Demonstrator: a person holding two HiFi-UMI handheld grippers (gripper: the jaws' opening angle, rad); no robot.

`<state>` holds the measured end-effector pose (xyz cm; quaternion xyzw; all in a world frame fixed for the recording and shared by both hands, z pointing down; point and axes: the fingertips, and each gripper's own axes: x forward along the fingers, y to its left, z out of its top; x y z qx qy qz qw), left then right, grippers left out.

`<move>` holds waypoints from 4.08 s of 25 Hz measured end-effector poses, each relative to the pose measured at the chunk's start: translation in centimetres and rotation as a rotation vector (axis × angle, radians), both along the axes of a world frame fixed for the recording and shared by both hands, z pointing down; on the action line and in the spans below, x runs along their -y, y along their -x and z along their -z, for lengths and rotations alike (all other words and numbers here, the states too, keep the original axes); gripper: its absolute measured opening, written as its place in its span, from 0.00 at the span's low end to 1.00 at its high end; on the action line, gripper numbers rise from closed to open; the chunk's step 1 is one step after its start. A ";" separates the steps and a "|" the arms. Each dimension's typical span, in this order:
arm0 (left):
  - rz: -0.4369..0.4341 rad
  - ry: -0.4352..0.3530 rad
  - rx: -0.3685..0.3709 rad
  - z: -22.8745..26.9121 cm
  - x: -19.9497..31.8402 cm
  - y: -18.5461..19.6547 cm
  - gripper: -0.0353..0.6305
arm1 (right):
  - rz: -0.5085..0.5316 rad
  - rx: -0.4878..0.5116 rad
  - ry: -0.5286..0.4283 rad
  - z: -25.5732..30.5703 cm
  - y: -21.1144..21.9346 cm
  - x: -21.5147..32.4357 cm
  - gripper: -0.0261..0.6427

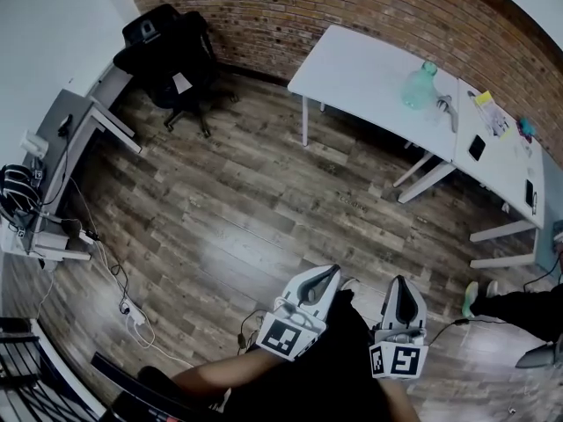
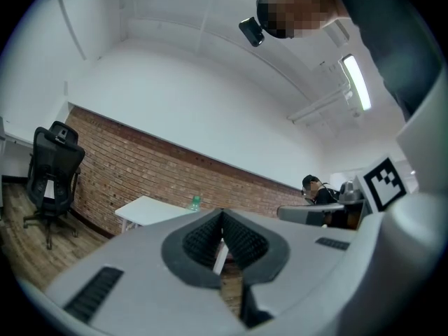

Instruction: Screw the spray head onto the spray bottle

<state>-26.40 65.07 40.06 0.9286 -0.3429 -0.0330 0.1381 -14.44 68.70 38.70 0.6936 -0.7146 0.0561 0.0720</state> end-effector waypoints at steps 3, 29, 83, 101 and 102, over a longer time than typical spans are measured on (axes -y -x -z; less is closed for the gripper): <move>0.003 -0.007 0.013 0.0 -0.1 0.0 0.06 | 0.014 0.011 -0.001 -0.1 0.2 0.1 0.05; -0.006 0.003 0.056 -0.5 3.1 -9.6 0.06 | 0.053 0.037 -0.023 0.8 -8.0 3.8 0.05; 0.037 -0.092 0.137 -0.4 9.7 -29.2 0.06 | 0.032 0.091 -0.014 -0.6 -28.9 8.8 0.05; -0.048 -0.086 0.142 -0.1 8.3 -32.7 0.06 | -0.025 0.123 -0.006 -0.6 -31.8 7.1 0.05; -0.049 -0.079 0.137 0.0 8.2 -32.8 0.06 | -0.027 0.122 -0.001 -0.7 -31.9 6.9 0.05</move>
